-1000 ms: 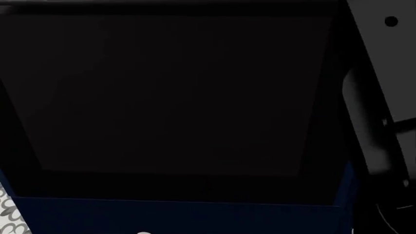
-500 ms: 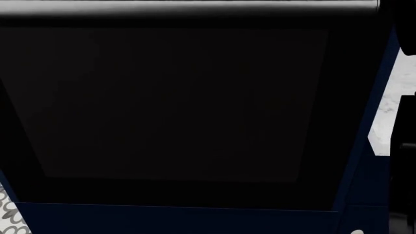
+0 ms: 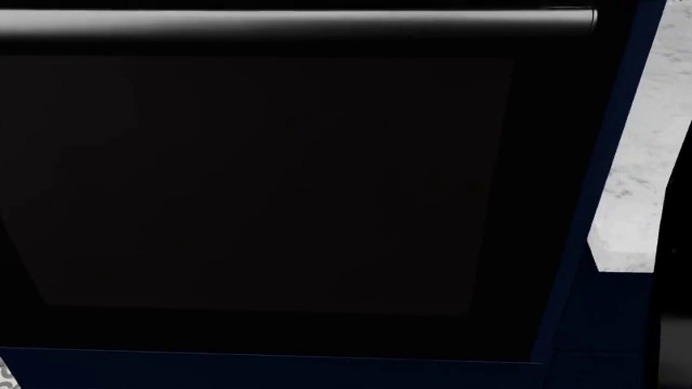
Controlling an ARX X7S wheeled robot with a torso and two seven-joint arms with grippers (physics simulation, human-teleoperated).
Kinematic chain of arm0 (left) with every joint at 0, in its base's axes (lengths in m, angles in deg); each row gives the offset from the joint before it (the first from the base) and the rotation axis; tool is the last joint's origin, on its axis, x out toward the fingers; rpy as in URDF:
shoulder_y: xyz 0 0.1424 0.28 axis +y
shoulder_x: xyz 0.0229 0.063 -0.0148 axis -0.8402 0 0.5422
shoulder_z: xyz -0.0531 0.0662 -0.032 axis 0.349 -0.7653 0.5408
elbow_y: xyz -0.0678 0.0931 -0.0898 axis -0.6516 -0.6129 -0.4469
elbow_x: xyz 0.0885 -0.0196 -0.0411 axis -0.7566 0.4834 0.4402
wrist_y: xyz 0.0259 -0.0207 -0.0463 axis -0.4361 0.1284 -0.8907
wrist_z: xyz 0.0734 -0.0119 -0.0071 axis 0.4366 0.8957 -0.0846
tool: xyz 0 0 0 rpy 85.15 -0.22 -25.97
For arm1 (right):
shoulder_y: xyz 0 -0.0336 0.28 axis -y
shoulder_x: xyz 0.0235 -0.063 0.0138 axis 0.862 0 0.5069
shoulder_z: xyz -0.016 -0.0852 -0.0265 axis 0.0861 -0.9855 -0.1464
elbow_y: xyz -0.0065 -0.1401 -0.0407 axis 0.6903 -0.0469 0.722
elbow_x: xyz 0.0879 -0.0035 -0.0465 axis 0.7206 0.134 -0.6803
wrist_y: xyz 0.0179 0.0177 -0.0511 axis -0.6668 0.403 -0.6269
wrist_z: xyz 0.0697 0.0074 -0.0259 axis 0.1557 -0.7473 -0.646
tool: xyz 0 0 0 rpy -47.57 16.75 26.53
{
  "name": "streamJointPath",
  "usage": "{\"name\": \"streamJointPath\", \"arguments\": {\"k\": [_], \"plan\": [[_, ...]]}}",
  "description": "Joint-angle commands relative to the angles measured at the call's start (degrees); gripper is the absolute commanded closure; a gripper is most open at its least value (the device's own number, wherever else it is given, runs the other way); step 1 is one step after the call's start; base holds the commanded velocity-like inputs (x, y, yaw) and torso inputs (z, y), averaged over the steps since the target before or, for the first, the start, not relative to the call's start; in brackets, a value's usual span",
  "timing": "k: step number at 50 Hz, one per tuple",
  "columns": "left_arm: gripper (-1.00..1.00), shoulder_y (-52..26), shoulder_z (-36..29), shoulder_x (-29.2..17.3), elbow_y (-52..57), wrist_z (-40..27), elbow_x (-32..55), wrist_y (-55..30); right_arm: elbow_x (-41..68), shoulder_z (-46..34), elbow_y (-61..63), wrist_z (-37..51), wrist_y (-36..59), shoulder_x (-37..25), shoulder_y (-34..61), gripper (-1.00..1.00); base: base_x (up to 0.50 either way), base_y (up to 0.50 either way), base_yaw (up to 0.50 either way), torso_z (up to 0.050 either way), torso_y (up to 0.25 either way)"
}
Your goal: Press the stop button on the microwave
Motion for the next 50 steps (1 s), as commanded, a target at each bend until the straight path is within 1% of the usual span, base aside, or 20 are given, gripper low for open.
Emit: {"name": "streamJointPath", "arguments": {"k": [1, 9, 16, 20, 22, 25, 31, 41, 46, 50], "plan": [[-1.0, 0.03, -0.08, 0.19, -0.1, 0.03, 0.05, -0.01, 1.89, 2.38, 0.52, -0.22, -0.46, 0.82, -0.15, -1.0, 0.0, -0.5, 0.0, 0.0, 0.0], [-1.0, 0.03, -0.08, 0.19, -0.1, 0.03, 0.05, -0.01, 2.81, 2.22, 2.02, -0.67, -0.34, 1.56, -0.28, -1.0, 0.0, -0.01, 0.0, 0.0, 0.0], [-1.0, 0.03, -0.08, 0.19, -0.1, 0.03, 0.05, -0.01, 1.86, 2.46, -5.74, -0.98, -4.81, 2.64, 2.81, -1.0, 0.0, 0.0, 0.0, 0.0, 0.0], [-1.0, 0.03, -0.08, 0.19, -0.1, 0.03, 0.05, -0.01, 0.96, 1.77, -8.61, -1.53, -7.81, 2.3, 2.63, -1.0, 0.0, 0.0, 0.0, 0.0, 0.0], [-1.0, 0.03, -0.08, 0.19, -0.1, 0.03, 0.05, -0.01, 1.35, 2.33, -9.73, -1.6, -7.97, 2.37, 2.37, -1.0, 0.48, -0.3, 0.0, 0.0, 0.0], [-1.0, 0.03, -0.08, 0.19, -0.1, 0.03, 0.05, -0.01, 1.42, 2.52, -10.0, -1.41, -8.24, 2.44, 2.25, -1.0, 0.47, -0.27, 0.0, 0.0, 0.0], [-1.0, 0.03, -0.08, 0.19, -0.1, 0.03, 0.05, -0.01, 1.29, 1.57, -10.49, -1.66, -9.3, 3.27, 1.49, -1.0, 0.0, 0.0, 0.0, 0.0, 0.0], [-1.0, 0.03, -0.08, 0.19, -0.1, 0.03, 0.05, -0.01, 2.83, 2.76, -9.8, -2.31, -9.08, 3.19, 1.74, -1.0, 0.0, 0.0, 0.0, 0.0, 0.0], [-1.0, 0.03, -0.08, 0.19, -0.1, 0.03, 0.05, -0.01, 2.4, 2.68, -9.68, -1.66, -9.49, 2.82, 1.46, -1.0, 0.47, -0.07, 0.0, 0.0, 0.0], [-1.0, 0.03, -0.08, 0.19, -0.1, 0.03, 0.05, -0.01, 2.15, 1.92, -8.76, -1.85, -10.0, 2.75, 0.81, -1.0, 0.0, 0.0, 0.0, 0.0, 0.0]]}}
